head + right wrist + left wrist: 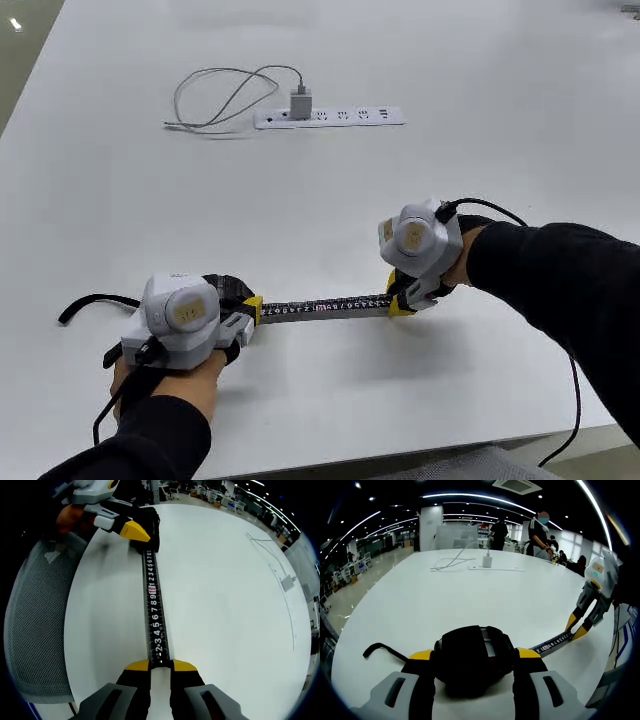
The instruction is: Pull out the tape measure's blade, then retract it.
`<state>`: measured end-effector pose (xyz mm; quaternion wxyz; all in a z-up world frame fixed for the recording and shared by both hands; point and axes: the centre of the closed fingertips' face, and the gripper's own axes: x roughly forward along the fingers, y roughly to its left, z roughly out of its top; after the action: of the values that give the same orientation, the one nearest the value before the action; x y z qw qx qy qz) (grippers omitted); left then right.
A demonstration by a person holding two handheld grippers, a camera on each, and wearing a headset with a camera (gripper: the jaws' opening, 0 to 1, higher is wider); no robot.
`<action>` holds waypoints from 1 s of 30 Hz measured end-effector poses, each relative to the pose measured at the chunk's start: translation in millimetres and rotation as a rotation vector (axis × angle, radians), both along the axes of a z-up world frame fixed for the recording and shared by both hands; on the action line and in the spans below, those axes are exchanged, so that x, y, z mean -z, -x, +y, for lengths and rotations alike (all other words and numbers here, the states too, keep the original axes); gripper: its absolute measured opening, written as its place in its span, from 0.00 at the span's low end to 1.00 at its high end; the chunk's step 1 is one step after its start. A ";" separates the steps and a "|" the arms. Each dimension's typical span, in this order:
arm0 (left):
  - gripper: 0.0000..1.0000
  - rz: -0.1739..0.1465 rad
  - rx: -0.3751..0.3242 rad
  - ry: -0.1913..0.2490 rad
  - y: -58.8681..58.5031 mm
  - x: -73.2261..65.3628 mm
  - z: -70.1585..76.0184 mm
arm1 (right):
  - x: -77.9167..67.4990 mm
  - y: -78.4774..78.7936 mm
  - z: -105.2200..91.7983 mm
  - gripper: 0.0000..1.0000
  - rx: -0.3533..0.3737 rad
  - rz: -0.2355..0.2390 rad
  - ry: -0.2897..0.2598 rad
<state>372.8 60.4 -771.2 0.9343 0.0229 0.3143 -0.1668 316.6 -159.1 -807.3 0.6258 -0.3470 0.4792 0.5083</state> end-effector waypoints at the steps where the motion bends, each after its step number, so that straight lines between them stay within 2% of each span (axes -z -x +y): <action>1: 0.59 0.000 -0.001 0.000 0.0 0.0 -0.1 | 0.2 -0.1 0.4 0.10 0.000 0.001 -0.001; 30: 0.58 0.001 -0.001 0.000 -0.3 0.1 0.5 | 0.2 -2.6 13.7 0.10 0.038 0.016 -0.031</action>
<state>373.0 61.0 -771.2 0.9343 0.0226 0.3147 -0.1662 319.2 -145.4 -807.5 0.6367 -0.3241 0.4829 0.5064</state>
